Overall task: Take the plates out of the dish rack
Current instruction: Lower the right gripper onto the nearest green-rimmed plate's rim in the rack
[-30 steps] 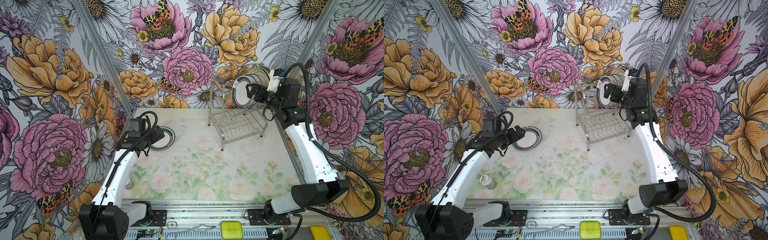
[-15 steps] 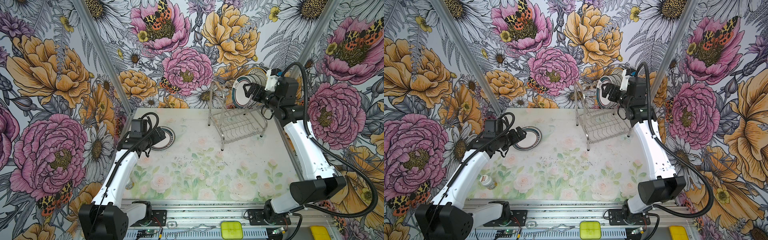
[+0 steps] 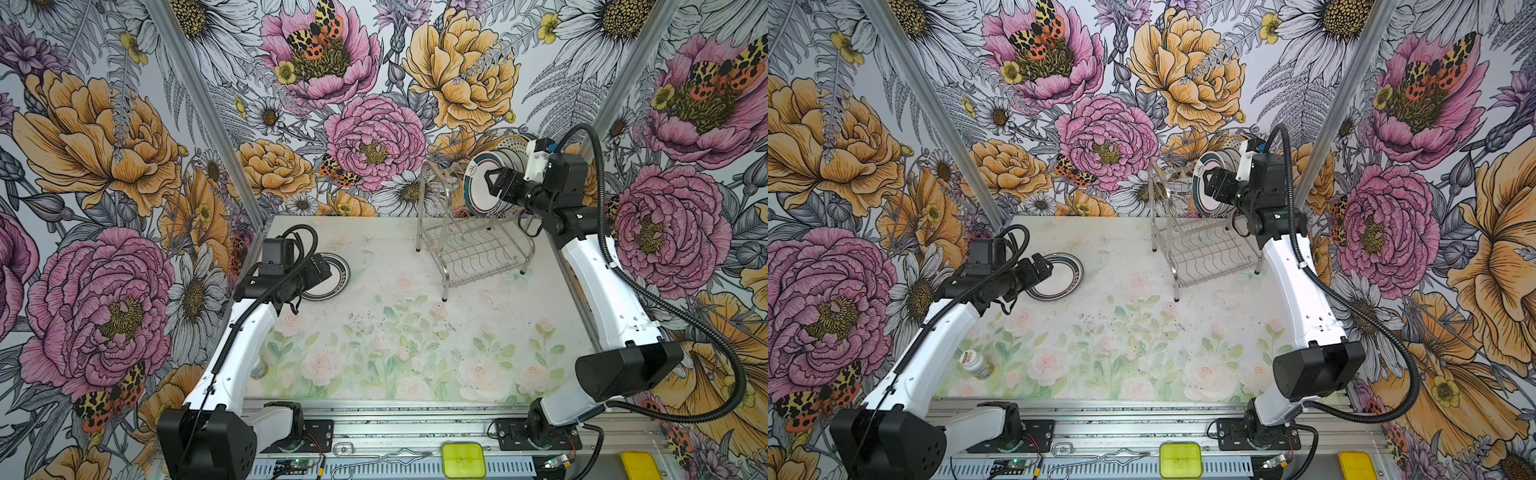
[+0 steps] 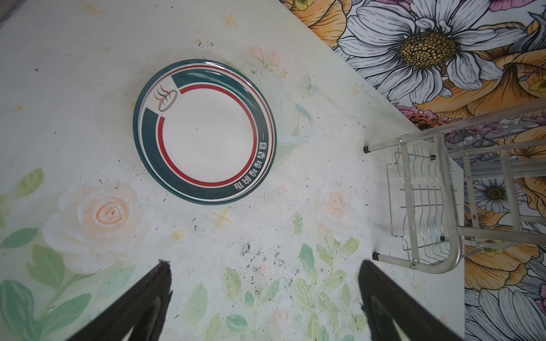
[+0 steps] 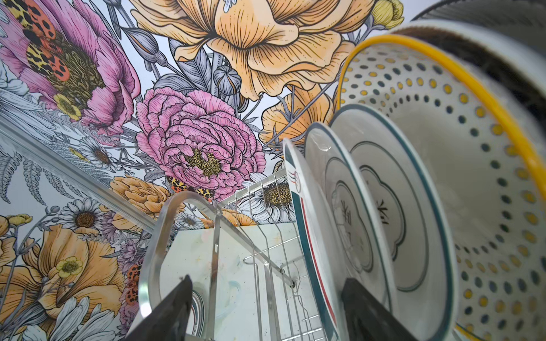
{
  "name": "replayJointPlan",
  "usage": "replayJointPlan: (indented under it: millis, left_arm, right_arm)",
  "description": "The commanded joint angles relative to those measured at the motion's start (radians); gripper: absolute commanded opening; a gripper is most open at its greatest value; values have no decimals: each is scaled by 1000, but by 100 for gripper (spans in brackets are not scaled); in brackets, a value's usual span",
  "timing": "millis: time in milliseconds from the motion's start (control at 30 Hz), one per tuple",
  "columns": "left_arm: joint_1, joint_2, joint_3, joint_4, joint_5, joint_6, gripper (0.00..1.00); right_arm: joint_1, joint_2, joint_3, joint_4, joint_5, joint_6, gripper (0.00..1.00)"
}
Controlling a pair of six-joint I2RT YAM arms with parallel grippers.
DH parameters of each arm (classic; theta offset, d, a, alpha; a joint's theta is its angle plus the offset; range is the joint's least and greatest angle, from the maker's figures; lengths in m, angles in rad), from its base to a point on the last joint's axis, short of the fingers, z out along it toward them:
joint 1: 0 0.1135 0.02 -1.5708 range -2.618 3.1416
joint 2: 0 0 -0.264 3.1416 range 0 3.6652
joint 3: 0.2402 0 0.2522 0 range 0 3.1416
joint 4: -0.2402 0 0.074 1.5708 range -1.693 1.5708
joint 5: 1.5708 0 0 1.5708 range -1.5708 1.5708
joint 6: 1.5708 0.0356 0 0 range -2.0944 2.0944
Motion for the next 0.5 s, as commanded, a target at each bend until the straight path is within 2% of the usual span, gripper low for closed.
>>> replayJointPlan:
  millis: [0,167,467]
  left_arm:
    - [-9,0,-7,1,6,4,99]
    - [-9,-3,-8,1,8,2,99]
    - [-13,-8,-14,1,15,2,99]
  right_arm:
    - [-4,23,30,4,11,-16,77]
    - [-4,36,24,-2,48,-42,75]
    - [1,53,3,-7,99,-76,54]
